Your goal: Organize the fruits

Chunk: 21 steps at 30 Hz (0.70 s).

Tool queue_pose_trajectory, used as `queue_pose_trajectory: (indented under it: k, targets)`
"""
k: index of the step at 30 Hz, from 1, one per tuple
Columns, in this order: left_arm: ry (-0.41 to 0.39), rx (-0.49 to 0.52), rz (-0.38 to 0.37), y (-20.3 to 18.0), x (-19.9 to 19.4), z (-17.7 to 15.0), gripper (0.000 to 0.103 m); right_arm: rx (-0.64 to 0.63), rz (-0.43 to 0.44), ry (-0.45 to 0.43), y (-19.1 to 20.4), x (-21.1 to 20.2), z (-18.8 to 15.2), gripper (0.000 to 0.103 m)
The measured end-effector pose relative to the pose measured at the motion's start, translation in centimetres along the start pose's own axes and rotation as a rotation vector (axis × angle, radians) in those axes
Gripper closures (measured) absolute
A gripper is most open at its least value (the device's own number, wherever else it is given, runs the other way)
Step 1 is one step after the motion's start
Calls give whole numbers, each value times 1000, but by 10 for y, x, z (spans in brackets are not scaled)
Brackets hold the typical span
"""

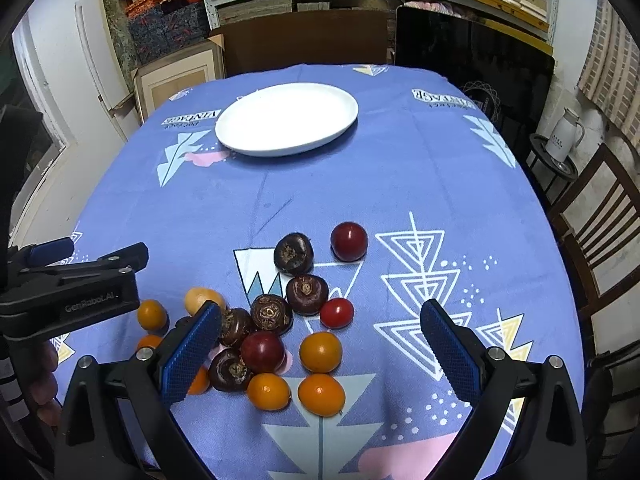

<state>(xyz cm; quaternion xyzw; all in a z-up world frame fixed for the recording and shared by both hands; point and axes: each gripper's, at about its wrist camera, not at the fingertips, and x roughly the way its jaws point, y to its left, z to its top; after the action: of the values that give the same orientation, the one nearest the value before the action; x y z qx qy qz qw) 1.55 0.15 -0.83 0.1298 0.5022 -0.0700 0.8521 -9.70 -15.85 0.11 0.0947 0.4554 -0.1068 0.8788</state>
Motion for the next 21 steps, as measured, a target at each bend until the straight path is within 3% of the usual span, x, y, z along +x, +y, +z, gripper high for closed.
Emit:
queue_pose_trajectory:
  k: [6,12,16,21]
  targets:
    - [-38,11,23,2,-7,3,5,-25,35,-79,-1,-7,2,3]
    - [-56,-3,18,5,-9,9,5,-67,127,-317,-2,-32,1,3]
    - [-61,-4,21,5,-9,11,5,-131,114,-267,1,-26,8,3]
    - [-62,-11,24,7,-6,13,5,-63,150,-217,-12,-18,6,3]
